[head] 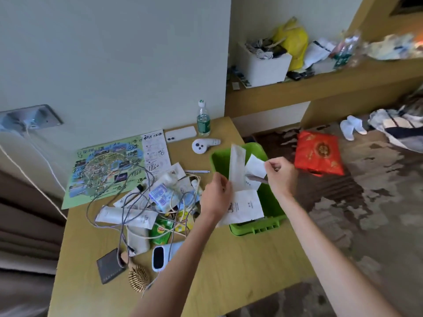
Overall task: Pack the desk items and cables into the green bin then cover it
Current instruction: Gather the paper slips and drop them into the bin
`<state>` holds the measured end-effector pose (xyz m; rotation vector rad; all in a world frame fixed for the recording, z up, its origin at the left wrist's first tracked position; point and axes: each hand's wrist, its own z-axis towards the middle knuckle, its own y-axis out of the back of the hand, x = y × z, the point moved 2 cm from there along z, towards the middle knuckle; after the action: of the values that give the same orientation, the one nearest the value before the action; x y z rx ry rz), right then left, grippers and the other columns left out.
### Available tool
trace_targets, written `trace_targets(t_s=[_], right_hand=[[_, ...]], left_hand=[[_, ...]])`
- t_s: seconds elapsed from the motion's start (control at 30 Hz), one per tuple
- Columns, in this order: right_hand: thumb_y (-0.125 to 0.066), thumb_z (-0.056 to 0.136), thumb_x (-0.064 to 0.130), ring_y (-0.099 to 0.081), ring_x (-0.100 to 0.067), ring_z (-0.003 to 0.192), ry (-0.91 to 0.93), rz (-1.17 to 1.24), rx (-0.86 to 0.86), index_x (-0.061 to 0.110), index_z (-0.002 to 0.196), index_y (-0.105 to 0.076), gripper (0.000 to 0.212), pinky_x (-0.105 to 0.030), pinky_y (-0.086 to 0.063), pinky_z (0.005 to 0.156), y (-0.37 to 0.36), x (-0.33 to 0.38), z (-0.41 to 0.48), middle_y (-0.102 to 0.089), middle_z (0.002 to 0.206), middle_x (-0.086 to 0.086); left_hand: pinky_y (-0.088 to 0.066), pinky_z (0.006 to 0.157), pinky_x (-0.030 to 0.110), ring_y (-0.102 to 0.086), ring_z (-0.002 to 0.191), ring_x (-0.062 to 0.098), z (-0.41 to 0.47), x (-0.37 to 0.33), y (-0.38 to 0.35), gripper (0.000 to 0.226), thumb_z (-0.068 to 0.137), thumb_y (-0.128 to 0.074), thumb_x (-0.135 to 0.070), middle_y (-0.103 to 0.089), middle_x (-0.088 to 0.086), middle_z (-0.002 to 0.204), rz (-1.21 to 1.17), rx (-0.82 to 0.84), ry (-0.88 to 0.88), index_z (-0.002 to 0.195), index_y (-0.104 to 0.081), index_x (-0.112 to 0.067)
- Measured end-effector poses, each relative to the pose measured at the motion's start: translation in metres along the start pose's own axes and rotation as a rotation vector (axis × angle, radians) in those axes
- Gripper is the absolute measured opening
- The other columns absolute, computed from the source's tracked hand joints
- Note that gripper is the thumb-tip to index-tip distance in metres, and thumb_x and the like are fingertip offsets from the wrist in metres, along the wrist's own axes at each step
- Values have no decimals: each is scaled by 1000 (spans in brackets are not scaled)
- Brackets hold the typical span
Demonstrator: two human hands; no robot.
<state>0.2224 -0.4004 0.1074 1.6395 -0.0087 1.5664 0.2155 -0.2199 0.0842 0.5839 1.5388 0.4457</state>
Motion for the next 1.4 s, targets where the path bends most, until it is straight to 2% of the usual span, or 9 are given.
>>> trace_targets(t_s=[0.1,0.2,0.37,0.57,0.7,0.9,1.07,1.23,1.4], right_hand=[[-69,89,28,-66,-27,93,-3,-209,154,5,97,-70,24,-32,-48,69,-10,-14,-2,-72,97,-10],[-70,88,34,-66,-30,88,12,-263,154,3,87,-69,31,-30,-41,62,-12,-16,1,-71,90,-14],[-71,86,34,-57,-32,95,-19,-207,71,3,93,-62,34,-35,-40,71,-16,-8,12,-58,103,-17],[-73,85,29,-53,-25,104,110,-283,200,5,109,-58,37,-28,-43,75,-25,-14,12,-49,117,-11],[-74,83,16,-52,-22,107,295,-445,117,10,104,-59,27,-30,-50,77,-14,-24,5,-51,115,-6],[-69,86,11,-51,-22,117,255,-466,177,8,120,-56,37,-30,-55,84,-7,-44,-4,-49,127,-5],[-70,84,10,-48,-23,121,302,-495,193,8,120,-57,38,-36,-52,92,-7,-47,-9,-47,130,-5],[-69,84,13,-47,-21,123,391,-516,202,12,122,-58,39,-35,-42,102,-15,-34,-15,-50,130,-3],[-65,85,8,-51,-19,118,548,-356,274,11,119,-59,34,-33,-45,97,-42,5,-43,-52,126,-3]], left_hand=[[-52,73,44,-64,85,32,2,3,-11,25,100,-44,-28,-69,10,95,175,18,22,104,-57,-8],[-48,61,39,-62,74,32,8,2,-5,36,101,-42,-36,-66,12,80,132,-38,1,87,-55,-6],[-28,54,31,-42,56,21,25,8,10,54,99,-40,-49,-46,7,61,-88,40,135,71,-47,-4],[-38,58,30,-48,64,20,34,13,12,40,95,-58,-35,-54,9,72,-254,142,213,75,-53,-1],[-44,63,34,-53,74,21,38,10,7,23,94,-56,-23,-58,8,80,-105,112,174,79,-52,-5],[-53,66,41,-62,77,22,42,-14,-4,22,96,-55,-29,-62,-1,83,-63,-112,52,96,-58,-7],[-55,75,41,-64,97,23,37,-10,-14,31,97,-50,-29,-67,1,112,301,80,-26,123,-56,-13],[-52,66,34,-65,83,18,32,-1,6,21,96,-51,-22,-68,-2,106,207,-48,-101,114,-60,-16],[-44,63,30,-66,83,20,20,44,45,17,95,-52,-25,-69,-3,100,163,-152,69,105,-65,-22]])
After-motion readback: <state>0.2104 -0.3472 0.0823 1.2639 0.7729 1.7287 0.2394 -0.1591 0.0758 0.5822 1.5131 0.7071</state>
